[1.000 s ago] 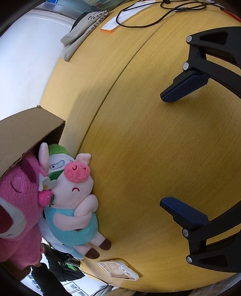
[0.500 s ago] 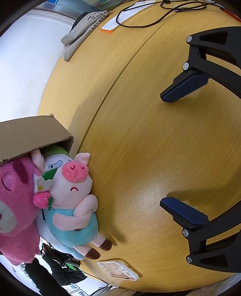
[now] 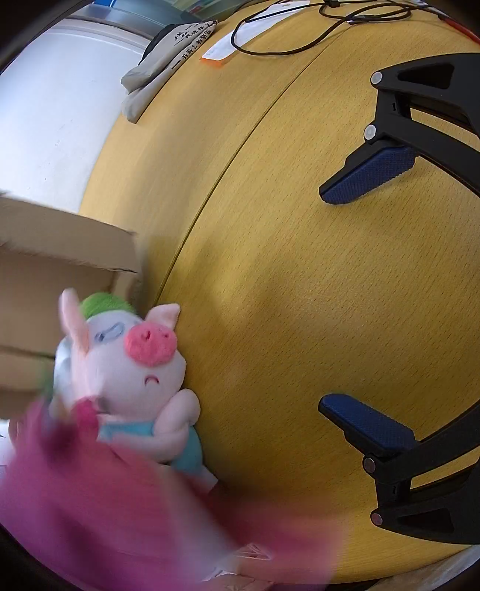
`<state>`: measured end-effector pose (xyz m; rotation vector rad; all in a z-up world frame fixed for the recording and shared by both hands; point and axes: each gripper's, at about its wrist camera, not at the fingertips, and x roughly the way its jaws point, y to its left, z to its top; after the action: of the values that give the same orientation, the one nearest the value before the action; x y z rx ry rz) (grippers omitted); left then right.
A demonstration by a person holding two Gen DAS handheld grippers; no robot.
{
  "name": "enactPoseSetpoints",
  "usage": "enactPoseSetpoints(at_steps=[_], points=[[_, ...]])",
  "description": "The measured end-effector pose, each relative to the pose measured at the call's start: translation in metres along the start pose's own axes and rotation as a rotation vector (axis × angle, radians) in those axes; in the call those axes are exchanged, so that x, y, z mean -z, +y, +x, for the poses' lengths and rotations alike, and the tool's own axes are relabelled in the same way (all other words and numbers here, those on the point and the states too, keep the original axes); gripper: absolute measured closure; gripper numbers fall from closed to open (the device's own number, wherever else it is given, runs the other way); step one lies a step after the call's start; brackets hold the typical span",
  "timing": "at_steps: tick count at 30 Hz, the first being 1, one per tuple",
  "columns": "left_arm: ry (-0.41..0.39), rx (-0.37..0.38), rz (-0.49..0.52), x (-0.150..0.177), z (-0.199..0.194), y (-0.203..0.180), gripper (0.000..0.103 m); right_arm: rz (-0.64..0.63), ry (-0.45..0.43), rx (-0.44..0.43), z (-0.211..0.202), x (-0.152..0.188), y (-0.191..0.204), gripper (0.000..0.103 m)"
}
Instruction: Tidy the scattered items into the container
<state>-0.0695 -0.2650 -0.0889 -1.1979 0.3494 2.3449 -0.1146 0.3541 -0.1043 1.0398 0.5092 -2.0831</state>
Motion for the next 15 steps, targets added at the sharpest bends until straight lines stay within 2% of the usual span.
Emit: enactPoseSetpoints(at_steps=[15], points=[[0.000, 0.000, 0.000, -0.0015, -0.0039, 0.0022, 0.000, 0.001, 0.000, 0.001, -0.0005, -0.0008, 0.0003, 0.000]])
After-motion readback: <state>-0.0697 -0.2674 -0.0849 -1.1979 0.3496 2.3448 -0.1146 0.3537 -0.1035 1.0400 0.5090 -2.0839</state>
